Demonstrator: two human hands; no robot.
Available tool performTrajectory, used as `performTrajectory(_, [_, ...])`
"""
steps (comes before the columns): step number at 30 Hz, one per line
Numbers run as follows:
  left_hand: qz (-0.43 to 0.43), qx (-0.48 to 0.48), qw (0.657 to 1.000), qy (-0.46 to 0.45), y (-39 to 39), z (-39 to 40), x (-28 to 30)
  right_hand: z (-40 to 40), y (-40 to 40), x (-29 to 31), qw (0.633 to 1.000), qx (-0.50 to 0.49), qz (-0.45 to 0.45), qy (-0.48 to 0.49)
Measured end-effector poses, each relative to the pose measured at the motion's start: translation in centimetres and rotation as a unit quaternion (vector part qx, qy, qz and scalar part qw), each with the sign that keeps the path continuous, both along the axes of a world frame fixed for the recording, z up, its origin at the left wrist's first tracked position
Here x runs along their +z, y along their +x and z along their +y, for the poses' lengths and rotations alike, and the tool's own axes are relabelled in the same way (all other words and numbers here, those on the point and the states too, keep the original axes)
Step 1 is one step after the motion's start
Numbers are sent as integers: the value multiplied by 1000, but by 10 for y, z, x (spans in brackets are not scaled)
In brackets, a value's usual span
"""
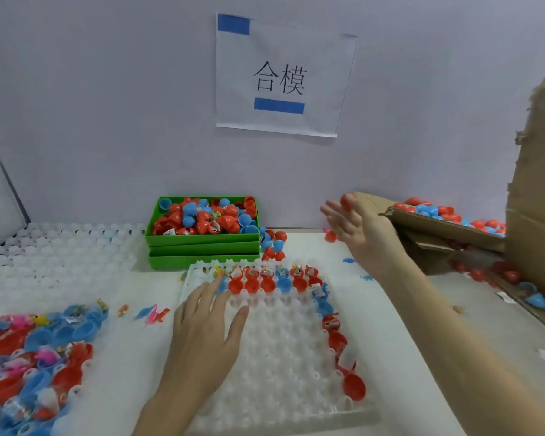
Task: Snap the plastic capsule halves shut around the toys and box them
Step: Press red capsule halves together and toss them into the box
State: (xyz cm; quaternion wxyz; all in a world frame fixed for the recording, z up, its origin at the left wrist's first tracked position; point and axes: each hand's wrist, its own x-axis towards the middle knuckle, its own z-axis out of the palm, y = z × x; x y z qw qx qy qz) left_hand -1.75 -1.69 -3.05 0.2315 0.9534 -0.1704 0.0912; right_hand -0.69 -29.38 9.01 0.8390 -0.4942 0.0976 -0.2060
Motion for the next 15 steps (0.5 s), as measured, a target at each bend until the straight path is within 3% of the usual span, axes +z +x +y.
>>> performTrajectory(2, [35,-9,997,67,4,-1,-4,-33,25,20,995,-16,-8,95])
performTrajectory(4, [49,-10,996,77,7,-3,-7,-55,39,29,992,-21,14,126])
performTrajectory(11, [37,3,997,73,7,-2,-14,-28,19,-20,992,4,118,-35])
performTrajectory(15, [41,0,997,66,4,0,-12,22,-13,-50,962,-13,185,-202])
